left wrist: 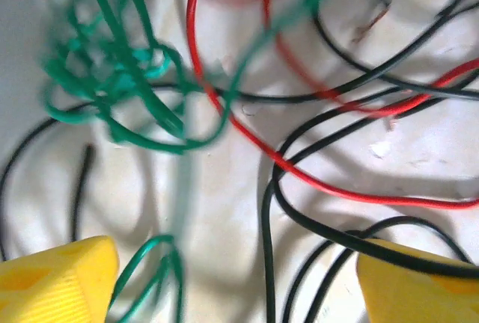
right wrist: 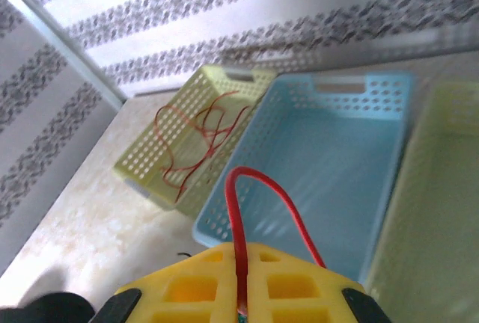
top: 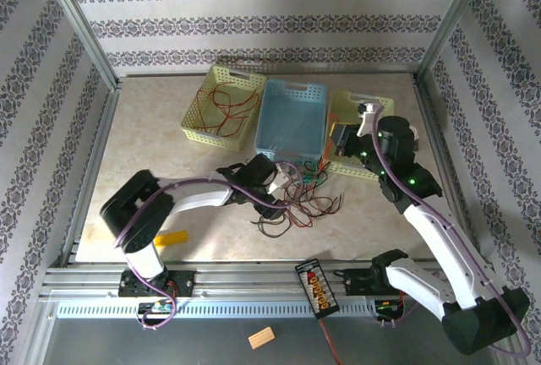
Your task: Untangle the cables
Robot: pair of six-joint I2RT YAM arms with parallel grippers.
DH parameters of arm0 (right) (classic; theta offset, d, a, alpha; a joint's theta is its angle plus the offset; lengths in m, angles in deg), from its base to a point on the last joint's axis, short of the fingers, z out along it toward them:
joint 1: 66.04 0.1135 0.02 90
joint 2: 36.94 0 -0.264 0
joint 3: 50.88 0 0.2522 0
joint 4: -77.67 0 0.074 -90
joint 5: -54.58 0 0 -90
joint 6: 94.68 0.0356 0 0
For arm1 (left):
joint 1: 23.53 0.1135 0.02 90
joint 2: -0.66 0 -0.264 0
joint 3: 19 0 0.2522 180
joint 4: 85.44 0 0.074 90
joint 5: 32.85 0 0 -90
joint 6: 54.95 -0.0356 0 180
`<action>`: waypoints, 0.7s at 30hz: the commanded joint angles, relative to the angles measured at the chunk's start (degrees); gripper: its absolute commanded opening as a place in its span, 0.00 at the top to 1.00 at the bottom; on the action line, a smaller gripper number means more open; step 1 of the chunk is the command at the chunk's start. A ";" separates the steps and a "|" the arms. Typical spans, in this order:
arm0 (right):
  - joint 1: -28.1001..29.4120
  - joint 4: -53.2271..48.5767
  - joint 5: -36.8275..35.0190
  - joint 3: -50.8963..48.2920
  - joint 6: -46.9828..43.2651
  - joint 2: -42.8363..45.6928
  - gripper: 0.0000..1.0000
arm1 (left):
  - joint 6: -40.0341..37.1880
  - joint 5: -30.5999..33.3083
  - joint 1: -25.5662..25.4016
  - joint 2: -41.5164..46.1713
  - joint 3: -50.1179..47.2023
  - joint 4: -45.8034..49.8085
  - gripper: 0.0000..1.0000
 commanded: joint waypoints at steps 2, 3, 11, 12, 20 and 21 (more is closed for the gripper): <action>0.75 3.58 3.96 0.95 -0.66 -0.90 0.92 | 0.58 0.71 2.44 8.94 -0.89 -7.66 0.14; 0.75 4.44 4.09 1.26 -0.71 -1.09 0.92 | 1.15 1.10 3.20 10.17 -0.97 -8.39 0.13; 3.45 8.28 5.27 14.29 -2.98 -7.51 0.92 | 13.70 9.09 8.78 12.07 -3.43 -18.82 0.13; 4.09 8.52 5.32 16.38 -3.40 -8.60 0.92 | 16.76 11.61 9.39 12.38 -4.55 -20.61 0.13; 9.48 11.73 3.47 28.36 -7.20 -16.99 0.92 | 30.75 26.57 10.45 16.45 -11.63 -24.64 0.13; 9.57 11.93 3.69 29.96 -6.83 -18.73 0.92 | 32.00 29.20 10.45 17.53 -12.44 -23.93 0.13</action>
